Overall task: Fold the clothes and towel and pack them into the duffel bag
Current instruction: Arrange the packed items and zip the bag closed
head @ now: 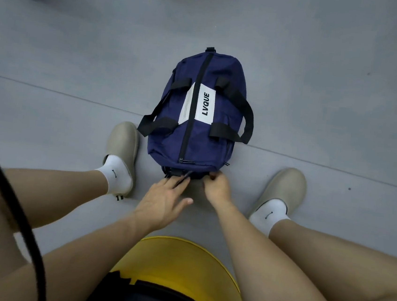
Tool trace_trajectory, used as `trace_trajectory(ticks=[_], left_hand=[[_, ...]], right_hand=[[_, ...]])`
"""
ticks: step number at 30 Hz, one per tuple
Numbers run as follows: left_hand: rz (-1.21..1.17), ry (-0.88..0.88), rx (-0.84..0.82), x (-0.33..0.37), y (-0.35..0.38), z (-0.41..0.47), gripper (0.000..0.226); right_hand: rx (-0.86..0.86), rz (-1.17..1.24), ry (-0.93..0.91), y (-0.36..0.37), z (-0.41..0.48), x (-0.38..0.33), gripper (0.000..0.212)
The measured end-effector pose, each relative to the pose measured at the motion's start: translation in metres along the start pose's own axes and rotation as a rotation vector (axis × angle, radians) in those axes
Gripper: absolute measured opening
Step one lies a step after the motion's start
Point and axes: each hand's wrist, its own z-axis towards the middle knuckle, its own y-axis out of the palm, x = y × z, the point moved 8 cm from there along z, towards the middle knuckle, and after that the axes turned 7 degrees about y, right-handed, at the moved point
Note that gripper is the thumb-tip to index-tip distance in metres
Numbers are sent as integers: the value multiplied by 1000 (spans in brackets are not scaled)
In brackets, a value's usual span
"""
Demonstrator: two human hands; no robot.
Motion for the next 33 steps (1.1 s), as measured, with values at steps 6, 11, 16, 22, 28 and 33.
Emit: trace_trajectory(ticks=[6, 11, 16, 22, 28, 33], left_hand=[[145, 111, 17, 10, 7, -13, 65], [369, 312, 179, 27, -19, -11, 62], [480, 396, 218, 32, -44, 6, 67], [551, 307, 208, 30, -61, 29, 74], [553, 285, 181, 37, -57, 41, 81], [430, 228, 256, 45, -55, 44, 50]], right_hand=[[62, -92, -104, -15, -43, -16, 20], [131, -145, -202, -29, -64, -28, 19], [153, -125, -193, -35, -73, -31, 18], [155, -60, -199, -39, -76, -39, 14], [163, -120, -226, -49, -79, -40, 15], [156, -48, -159, -59, -77, -39, 19]])
